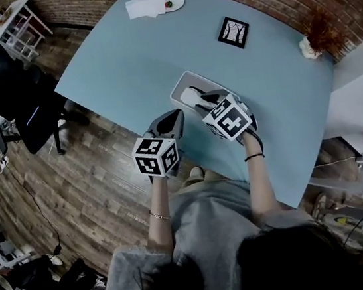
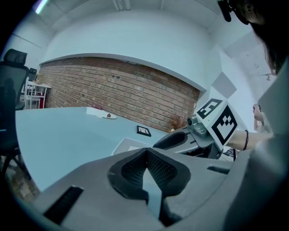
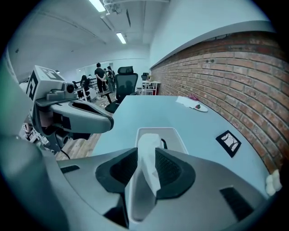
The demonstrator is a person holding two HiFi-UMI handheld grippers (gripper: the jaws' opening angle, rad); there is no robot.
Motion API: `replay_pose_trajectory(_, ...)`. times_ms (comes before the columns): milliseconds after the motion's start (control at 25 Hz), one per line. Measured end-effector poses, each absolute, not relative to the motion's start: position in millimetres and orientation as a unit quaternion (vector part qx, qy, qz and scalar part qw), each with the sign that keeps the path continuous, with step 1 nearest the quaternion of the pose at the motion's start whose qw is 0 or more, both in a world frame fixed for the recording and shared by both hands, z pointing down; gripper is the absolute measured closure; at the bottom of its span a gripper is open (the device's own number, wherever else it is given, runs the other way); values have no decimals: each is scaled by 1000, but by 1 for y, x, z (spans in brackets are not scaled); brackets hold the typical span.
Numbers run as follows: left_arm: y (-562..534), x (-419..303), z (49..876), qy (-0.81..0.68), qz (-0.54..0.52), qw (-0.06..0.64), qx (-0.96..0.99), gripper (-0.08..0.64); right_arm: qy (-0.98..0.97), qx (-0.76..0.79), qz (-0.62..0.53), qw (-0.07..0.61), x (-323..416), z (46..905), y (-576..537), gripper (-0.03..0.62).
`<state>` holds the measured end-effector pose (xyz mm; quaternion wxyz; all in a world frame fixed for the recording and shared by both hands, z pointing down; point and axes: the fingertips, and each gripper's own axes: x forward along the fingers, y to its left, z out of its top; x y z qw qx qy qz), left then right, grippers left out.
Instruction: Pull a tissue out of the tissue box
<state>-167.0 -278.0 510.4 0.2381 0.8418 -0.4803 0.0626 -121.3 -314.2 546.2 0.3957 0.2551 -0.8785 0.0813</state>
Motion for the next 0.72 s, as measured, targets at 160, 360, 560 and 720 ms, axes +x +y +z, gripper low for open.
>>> replay_pose_trajectory(160, -283, -165, 515, -480, 61, 244, 841, 557, -873, 254, 81, 408, -120, 552, -318, 476)
replay_pose_trajectory(360, -285, -165, 517, -483, 58, 254, 836, 557, -866, 240, 89, 429, -121, 562, -317, 458)
replay_pose_trajectory(560, -288, -164, 522, -489, 56, 264, 829, 557, -858, 233, 86, 449, -122, 575, -319, 460)
replay_pose_trajectory(720, -285, -167, 526, -495, 56, 271, 824, 557, -852, 245, 60, 459, -118, 571, -327, 581)
